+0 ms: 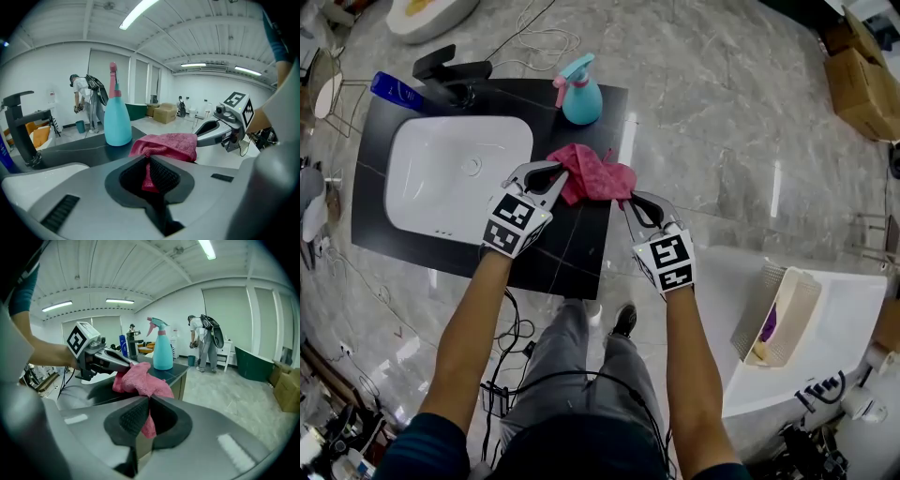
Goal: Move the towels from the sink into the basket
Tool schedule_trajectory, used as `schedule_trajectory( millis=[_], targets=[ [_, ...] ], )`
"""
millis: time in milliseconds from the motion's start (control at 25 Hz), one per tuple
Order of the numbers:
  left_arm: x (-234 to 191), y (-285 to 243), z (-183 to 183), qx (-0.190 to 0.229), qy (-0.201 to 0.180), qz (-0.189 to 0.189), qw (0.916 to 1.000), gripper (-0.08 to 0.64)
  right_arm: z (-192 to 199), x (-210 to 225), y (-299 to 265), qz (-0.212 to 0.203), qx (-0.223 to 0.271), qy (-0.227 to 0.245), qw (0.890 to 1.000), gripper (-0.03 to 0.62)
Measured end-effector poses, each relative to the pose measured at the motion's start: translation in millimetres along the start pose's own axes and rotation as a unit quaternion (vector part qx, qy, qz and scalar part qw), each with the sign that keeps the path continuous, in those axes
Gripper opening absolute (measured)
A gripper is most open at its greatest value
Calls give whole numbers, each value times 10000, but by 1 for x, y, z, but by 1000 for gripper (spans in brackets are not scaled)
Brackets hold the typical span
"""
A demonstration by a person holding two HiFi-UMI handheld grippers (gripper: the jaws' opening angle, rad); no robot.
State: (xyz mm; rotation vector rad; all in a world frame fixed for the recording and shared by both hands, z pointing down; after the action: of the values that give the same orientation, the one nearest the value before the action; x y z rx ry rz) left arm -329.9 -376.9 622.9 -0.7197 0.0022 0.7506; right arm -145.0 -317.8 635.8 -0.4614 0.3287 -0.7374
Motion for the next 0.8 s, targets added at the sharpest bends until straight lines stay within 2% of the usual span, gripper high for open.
schedule_trajectory(
  millis=[560,800],
  targets=[
    [14,38,-47,526,96,6,9986,29,-61,23,36,406,222,326,9984,18],
    [24,59,-73,752,16,66,9971,29,-89,28,58,614,352,425,9966,18]
  ],
)
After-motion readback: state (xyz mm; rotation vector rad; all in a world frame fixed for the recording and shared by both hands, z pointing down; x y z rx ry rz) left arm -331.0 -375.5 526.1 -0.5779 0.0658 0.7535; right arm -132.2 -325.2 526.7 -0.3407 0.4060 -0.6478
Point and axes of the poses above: the fingertips, and each gripper's own axes: y backward along the fingers, x to its right, z out of its underside, the point moved 6 cm from there along y, backward along the fingers, and after that the axes turned 15 degrees about y, right-handed, at the moved point
